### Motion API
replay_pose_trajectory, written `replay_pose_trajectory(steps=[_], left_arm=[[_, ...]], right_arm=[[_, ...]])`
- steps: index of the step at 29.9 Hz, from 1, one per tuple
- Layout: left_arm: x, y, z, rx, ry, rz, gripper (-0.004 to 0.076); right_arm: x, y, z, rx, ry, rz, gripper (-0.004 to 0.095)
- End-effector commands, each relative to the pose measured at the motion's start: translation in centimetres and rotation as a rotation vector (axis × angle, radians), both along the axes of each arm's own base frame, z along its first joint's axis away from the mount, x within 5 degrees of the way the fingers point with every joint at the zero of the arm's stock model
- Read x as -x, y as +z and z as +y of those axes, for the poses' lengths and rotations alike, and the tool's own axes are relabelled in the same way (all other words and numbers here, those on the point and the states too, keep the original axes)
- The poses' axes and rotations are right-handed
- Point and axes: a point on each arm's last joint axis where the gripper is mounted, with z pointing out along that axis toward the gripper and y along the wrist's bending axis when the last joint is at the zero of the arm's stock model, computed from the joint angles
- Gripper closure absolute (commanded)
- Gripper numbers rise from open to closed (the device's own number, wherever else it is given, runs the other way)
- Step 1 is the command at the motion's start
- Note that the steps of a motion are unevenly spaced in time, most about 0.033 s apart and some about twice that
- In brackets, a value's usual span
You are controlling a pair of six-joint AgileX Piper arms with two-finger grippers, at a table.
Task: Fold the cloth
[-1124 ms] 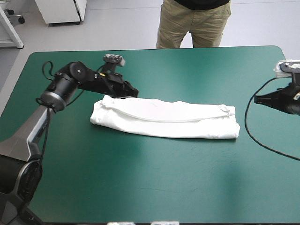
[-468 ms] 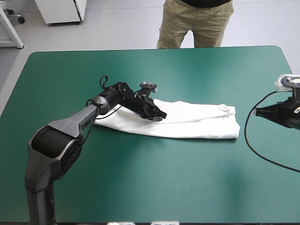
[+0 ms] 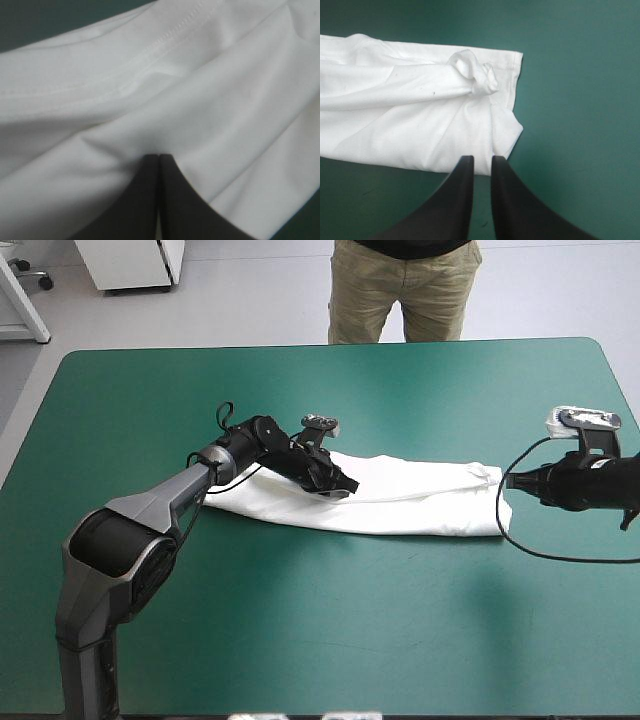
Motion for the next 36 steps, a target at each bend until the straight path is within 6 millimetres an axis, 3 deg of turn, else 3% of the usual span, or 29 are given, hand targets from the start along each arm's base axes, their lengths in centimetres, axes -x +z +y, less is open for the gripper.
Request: replay_pose_trajectory(steps=[1,4,5,18,25,28,31,36], left_arm=[[0.7,2.1,-0.4,0.027,-0.030,-0.023,0.0733],[0.7,2.1,-0.4,0.027,-0.030,-0.023,0.0733],[0.7,2.1,-0.4,0.027,-0.030,-0.023,0.0733],[0.7,2.1,-0.4,0.026,-0.028,-0.024,0.0733],[0.7,2.1,-0.4,0.026,-0.023,-0.023,0.0733],[0.7,2.1,-0.4,0.023,-0.024,-0.023,0.0733],[0.7,2.1,-0.4,0.023,-0.024,-0.023,0.0733],[0.4,2.1,-0.3,0.024,-0.010,-0.040,0.0733]], right_arm=[[-1.4,-0.5,-0.1,-0.064,-0.017,0.016,0.0440],[-2.6,-2.0,0.0,-0.116,-0.023,0.069,0.0208],[-2.9,-2.4,-0.1,-0.123,-0.023,0.080,0.0183],[-7.0,-9.9,-0.4,-0.188,0.019,0.285,0.0225],[-7.7,-11.2,0.7,-0.282,0.085,0.306,0.0399],[-7.7,-11.2,1.3,-0.268,0.117,0.308,0.0590],[-7.7,-11.2,1.3,-0.263,0.120,0.303,0.0898],[-7.8,-10.3,1.1,-0.245,0.100,0.244,0.0913]])
